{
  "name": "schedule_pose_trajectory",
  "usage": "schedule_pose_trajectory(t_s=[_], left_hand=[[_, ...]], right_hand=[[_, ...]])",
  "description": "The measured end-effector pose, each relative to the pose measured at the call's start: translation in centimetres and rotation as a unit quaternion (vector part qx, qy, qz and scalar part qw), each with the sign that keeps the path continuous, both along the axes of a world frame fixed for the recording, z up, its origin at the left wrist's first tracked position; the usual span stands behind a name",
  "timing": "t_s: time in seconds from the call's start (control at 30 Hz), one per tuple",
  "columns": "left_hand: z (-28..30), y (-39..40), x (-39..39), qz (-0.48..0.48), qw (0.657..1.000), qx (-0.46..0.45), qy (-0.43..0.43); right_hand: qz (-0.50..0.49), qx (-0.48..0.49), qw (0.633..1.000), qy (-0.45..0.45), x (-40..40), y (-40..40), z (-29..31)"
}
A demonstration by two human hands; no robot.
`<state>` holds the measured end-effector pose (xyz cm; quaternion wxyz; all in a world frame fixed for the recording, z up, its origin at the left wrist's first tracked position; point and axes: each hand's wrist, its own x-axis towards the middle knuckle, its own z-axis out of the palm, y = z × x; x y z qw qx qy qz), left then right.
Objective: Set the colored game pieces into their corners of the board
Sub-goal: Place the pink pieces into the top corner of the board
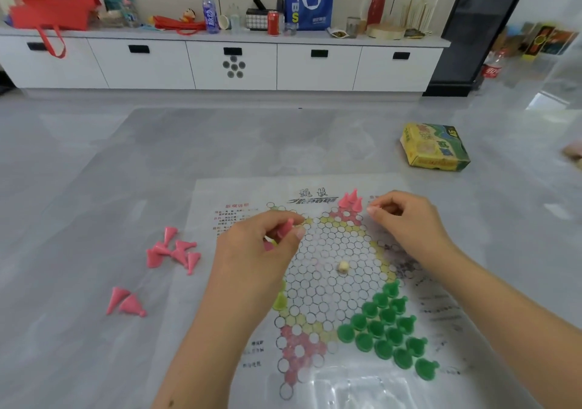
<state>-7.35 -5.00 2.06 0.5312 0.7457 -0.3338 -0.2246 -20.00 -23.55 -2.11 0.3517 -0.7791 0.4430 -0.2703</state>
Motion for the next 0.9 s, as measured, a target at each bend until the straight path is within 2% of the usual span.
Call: schedule_pose_trajectory(t_s=[0.13,0.37,0.53,0.9], left_hand=[[0.0,0.0,0.0,0.012,1.0,0.001,0.002],[0.0,-0.1,-0.1,0.032,0.998,0.013,-0.057],[-0.3,-0.2,-0.2,0.042,0.998,0.013,-0.045],[-0.3,-0.4,-0.4,0.048,0.998,0.006,-0.051]], right_hand=[[0.029,-0.051,0.998,0.038,0.4,0.0,-0.8],[0.031,-0.038,0.999,0.012,-0.8,-0.4,-1.0],[0.038,-0.063,0.996,0.049,-0.5,-0.7,-1.0],[0.033,-0.095,0.994,0.045,0.4,-0.7,-1.5]])
